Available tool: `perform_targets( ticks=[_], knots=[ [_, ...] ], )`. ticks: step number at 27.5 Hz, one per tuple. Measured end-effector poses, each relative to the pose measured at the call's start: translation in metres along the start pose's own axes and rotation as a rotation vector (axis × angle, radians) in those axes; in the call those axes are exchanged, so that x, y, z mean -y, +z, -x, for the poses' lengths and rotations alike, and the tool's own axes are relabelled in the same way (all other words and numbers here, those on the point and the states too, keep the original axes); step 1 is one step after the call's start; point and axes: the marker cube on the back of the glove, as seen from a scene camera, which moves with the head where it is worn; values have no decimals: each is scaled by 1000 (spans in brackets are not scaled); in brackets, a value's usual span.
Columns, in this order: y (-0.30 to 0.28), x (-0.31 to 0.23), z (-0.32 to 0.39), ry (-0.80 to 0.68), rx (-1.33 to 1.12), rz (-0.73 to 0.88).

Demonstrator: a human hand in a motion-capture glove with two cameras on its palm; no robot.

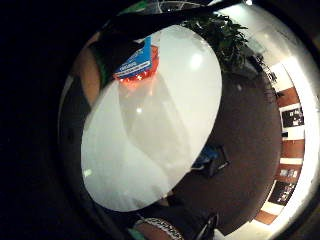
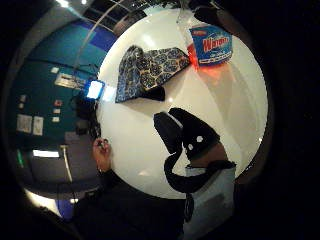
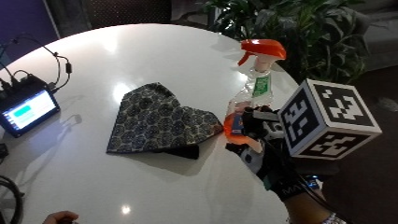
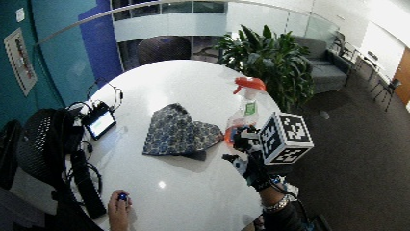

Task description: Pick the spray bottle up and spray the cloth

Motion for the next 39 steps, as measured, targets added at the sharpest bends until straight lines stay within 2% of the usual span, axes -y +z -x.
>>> perform_targets(
  ticks=[15,28,35,39],
  knots=[
    [-6,3,-12,61,65,-105],
    [-9,36,-15,138,108,-170],
    [-25,48,-19,251,102,-324],
    [-34,65,-19,281,135,-358]
  ],
)
